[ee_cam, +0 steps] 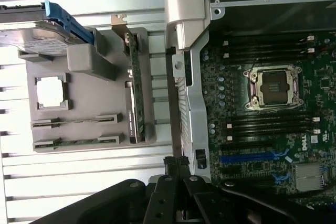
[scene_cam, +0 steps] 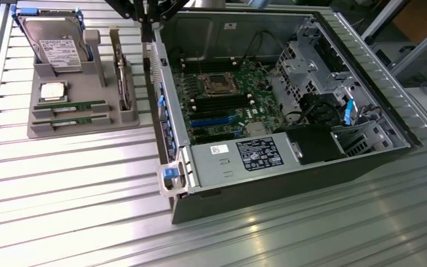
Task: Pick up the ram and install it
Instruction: 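Reach for the ram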
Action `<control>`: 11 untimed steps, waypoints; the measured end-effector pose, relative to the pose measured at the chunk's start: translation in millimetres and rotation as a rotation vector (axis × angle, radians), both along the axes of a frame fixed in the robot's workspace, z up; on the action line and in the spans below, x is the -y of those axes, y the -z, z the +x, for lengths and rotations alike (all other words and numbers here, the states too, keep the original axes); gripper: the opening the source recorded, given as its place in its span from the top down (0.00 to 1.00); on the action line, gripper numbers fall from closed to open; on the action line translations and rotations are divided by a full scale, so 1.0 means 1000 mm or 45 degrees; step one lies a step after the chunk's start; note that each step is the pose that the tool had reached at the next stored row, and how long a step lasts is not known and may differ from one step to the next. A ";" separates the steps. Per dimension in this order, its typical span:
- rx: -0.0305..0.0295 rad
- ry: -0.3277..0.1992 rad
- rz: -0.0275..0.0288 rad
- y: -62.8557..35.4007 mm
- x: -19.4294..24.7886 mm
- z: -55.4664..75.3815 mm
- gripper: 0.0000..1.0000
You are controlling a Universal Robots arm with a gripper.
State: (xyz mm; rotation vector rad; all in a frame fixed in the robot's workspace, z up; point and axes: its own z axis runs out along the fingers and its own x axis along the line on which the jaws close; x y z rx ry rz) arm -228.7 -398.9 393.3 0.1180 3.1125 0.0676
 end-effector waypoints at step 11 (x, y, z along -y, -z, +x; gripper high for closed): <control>0.0000 0.000 0.0000 0.0000 0.0000 -0.007 0.89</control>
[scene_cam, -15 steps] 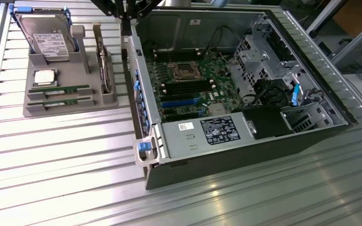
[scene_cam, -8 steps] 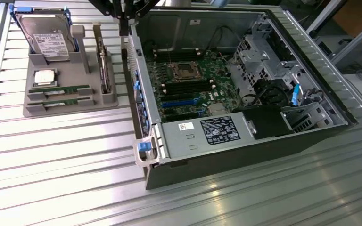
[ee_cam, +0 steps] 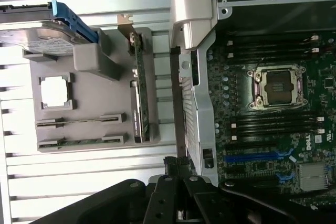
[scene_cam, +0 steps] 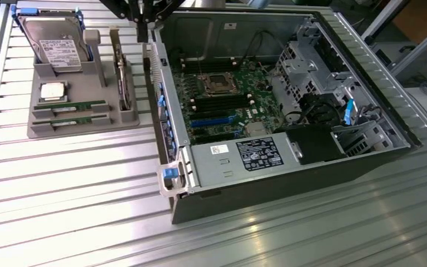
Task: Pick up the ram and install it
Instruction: 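Reach for the ram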
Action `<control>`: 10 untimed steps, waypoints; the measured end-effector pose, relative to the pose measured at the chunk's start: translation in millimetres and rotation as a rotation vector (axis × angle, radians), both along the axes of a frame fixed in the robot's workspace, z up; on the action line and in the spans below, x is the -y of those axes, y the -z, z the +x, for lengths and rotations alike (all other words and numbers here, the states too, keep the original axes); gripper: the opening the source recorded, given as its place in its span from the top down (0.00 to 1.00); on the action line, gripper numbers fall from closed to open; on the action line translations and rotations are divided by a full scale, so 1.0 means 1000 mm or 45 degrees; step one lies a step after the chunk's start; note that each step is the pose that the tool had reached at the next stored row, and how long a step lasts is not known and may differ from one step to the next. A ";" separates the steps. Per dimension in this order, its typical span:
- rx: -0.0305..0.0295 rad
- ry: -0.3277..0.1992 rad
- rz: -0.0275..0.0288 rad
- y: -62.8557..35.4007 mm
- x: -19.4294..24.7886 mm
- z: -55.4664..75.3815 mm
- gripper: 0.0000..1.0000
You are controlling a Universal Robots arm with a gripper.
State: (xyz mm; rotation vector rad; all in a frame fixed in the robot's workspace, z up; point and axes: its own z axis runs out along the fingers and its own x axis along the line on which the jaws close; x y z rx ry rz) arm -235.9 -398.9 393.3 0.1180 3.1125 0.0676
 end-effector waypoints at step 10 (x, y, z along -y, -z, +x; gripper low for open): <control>0.0000 0.000 -0.0002 0.0000 0.0000 -0.008 0.89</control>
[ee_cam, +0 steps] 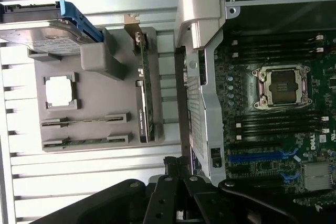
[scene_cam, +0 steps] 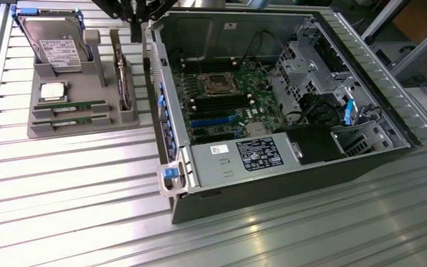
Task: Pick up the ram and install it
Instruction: 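Reach for the ram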
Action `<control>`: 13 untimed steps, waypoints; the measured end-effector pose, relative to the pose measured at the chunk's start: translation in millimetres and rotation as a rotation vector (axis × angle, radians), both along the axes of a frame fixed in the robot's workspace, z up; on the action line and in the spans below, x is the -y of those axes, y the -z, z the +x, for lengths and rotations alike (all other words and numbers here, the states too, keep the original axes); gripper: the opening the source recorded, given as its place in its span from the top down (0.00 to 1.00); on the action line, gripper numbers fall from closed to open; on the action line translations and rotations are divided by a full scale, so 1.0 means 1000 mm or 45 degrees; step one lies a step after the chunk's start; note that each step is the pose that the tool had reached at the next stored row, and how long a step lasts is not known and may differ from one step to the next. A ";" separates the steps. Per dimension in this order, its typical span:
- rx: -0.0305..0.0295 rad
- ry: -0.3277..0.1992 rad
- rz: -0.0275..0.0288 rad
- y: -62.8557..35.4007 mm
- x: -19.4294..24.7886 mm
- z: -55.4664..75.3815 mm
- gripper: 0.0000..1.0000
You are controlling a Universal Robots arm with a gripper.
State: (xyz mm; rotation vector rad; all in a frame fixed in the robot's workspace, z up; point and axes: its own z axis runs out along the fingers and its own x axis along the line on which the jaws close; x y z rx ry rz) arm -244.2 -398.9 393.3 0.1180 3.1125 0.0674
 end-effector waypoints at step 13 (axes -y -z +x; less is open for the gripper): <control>0.0000 0.000 -0.0003 0.0000 0.0000 -0.010 0.89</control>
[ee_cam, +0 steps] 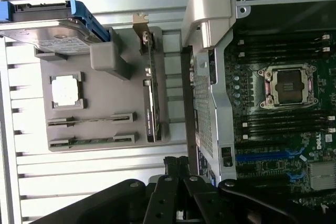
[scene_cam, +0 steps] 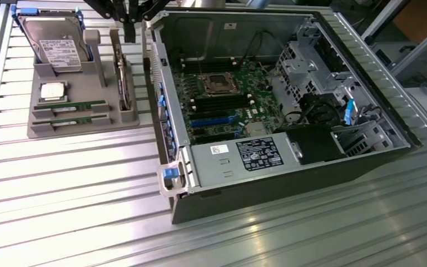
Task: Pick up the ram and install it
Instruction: 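Reach for the ram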
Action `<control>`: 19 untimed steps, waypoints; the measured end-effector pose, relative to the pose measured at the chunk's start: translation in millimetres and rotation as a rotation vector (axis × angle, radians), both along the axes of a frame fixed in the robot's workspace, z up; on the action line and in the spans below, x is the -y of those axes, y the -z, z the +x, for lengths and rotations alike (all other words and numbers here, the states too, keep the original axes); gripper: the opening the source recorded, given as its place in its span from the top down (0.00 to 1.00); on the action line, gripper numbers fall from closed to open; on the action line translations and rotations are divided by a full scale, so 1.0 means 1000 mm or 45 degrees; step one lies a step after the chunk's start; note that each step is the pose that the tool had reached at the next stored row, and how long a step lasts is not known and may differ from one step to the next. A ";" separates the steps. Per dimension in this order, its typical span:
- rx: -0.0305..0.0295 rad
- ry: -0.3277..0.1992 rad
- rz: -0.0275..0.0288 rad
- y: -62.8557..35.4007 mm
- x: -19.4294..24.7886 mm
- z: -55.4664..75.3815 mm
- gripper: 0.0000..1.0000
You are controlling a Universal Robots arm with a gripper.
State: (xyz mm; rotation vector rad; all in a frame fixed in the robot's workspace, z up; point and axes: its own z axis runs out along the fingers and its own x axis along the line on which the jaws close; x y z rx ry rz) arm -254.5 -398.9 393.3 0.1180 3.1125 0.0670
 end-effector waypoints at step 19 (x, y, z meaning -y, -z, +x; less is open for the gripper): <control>0.0000 0.000 -0.0003 0.0000 0.0000 -0.014 0.89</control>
